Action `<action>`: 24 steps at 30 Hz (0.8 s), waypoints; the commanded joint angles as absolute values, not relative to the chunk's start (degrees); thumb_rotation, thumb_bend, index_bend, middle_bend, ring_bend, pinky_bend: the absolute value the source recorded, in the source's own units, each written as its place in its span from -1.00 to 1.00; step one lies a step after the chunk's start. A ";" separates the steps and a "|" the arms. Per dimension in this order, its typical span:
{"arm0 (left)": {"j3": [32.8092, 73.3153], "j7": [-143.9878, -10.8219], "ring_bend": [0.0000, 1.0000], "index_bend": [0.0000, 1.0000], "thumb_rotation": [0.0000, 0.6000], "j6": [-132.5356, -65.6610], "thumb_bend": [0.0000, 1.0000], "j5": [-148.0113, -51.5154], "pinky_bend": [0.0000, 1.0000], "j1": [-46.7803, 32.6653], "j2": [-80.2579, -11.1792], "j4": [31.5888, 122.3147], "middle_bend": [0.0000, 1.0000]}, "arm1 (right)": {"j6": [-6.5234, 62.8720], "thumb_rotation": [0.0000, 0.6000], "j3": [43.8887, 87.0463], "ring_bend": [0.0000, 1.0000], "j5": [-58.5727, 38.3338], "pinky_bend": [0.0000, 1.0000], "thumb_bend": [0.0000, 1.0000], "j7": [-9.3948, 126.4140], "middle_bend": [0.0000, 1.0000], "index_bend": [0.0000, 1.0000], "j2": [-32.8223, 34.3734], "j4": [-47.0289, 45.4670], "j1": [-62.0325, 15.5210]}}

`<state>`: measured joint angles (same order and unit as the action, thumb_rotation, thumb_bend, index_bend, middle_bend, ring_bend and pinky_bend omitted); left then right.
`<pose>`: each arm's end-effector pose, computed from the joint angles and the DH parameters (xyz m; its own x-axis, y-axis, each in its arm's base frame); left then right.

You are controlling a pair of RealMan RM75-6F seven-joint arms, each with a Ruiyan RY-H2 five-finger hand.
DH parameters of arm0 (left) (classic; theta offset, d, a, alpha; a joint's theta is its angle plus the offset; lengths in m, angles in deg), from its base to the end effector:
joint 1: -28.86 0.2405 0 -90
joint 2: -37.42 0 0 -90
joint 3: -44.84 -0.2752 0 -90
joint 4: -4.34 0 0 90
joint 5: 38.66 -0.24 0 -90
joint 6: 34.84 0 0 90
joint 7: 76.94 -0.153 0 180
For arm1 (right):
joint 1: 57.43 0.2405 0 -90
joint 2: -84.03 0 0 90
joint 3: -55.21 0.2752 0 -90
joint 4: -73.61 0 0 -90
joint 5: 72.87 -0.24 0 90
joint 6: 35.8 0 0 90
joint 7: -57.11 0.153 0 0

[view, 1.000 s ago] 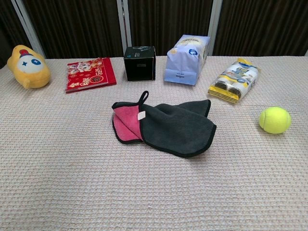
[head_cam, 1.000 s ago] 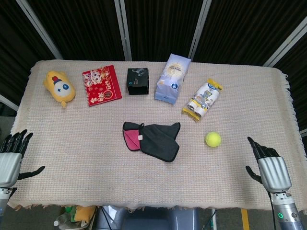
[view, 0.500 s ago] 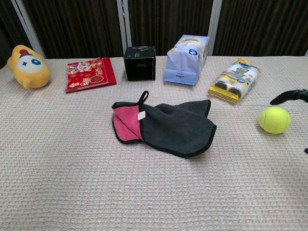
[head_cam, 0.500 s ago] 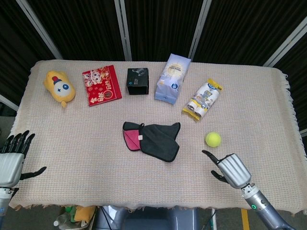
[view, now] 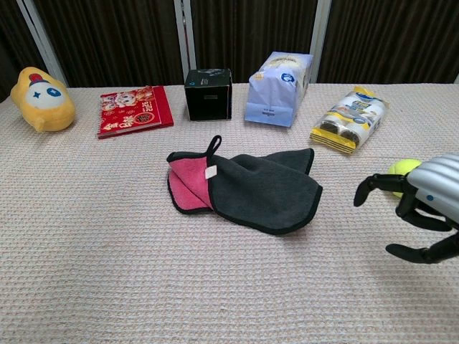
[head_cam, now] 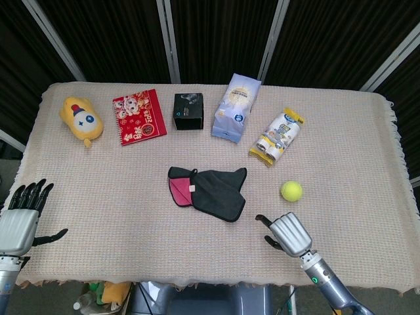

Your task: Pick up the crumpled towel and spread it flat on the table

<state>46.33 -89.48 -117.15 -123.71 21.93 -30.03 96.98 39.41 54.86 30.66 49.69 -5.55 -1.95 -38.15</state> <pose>-0.3320 0.1993 0.1093 0.5346 0.0594 0.8430 0.8451 -0.0426 -0.5330 -0.2488 -0.2376 -0.0370 0.4737 -0.0687 0.8780 -0.7544 -0.5460 0.3643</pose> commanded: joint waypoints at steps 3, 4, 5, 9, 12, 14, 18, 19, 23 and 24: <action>46.28 -89.76 -1.00 -1.00 1.00 -117.05 -1.00 -123.68 -1.00 21.87 -30.27 96.82 -1.00 | 39.49 1.00 56.18 1.00 29.80 0.89 -0.43 47.27 0.94 -0.22 -9.44 0.01 -37.11; 46.30 -89.78 -1.00 -1.00 1.00 -117.03 -1.00 -123.63 -1.00 21.86 -30.32 96.78 -1.00 | 39.65 1.00 56.34 1.00 29.77 0.89 -0.43 46.94 0.95 -0.21 -9.98 0.22 -36.94; 46.30 -89.77 -1.00 -1.00 1.00 -116.97 -1.00 -123.60 -1.00 21.83 -30.36 96.76 -1.00 | 39.93 1.00 56.48 1.00 29.89 0.89 -0.43 46.55 0.95 -0.19 -10.52 0.43 -36.76; 46.24 -89.94 -1.00 -1.00 1.00 -116.72 -1.00 -123.57 -1.00 21.69 -30.59 96.53 -1.00 | 40.81 1.00 56.82 1.00 29.75 0.89 -0.43 46.03 0.95 -0.18 -12.43 1.72 -36.33; 46.24 -90.12 -1.00 -1.00 1.00 -116.55 -1.00 -123.54 -1.00 21.57 -30.85 96.40 -1.00 | 41.10 1.00 57.07 1.00 29.31 0.89 -0.43 46.22 0.95 -0.18 -13.74 3.13 -36.05; 46.23 -90.33 -1.00 -1.00 1.00 -116.43 -1.00 -123.54 -1.00 21.46 -31.05 96.35 -1.00 | 41.35 1.00 57.11 1.00 29.09 0.89 -0.43 46.61 0.95 -0.18 -14.72 4.25 -35.85; 46.11 -90.81 -1.00 -1.00 1.00 -116.04 -1.00 -123.53 -1.00 21.26 -31.53 96.07 -1.00 | 41.10 1.00 57.03 1.00 28.59 0.89 -0.43 47.13 0.95 -0.18 -16.39 6.24 -35.29; 46.08 -90.92 -1.00 -1.00 1.00 -115.93 -1.00 -123.49 -1.00 21.22 -31.60 96.02 -1.00 | 41.01 1.00 57.02 1.00 28.51 0.89 -0.43 47.16 0.95 -0.18 -16.67 6.53 -35.16; 45.99 -91.28 -1.00 -1.00 1.00 -115.59 -1.00 -123.33 -1.00 21.09 -31.91 95.80 -1.00 | 40.89 1.00 57.21 1.00 27.97 0.89 -0.43 47.52 0.95 -0.18 -18.34 7.99 -34.60; 46.00 -91.28 -1.00 -1.00 1.00 -115.61 -1.00 -123.36 -1.00 21.06 -32.00 95.75 -1.00 | 40.98 1.00 57.28 1.00 27.84 0.89 -0.43 47.69 0.95 -0.18 -18.89 8.43 -34.48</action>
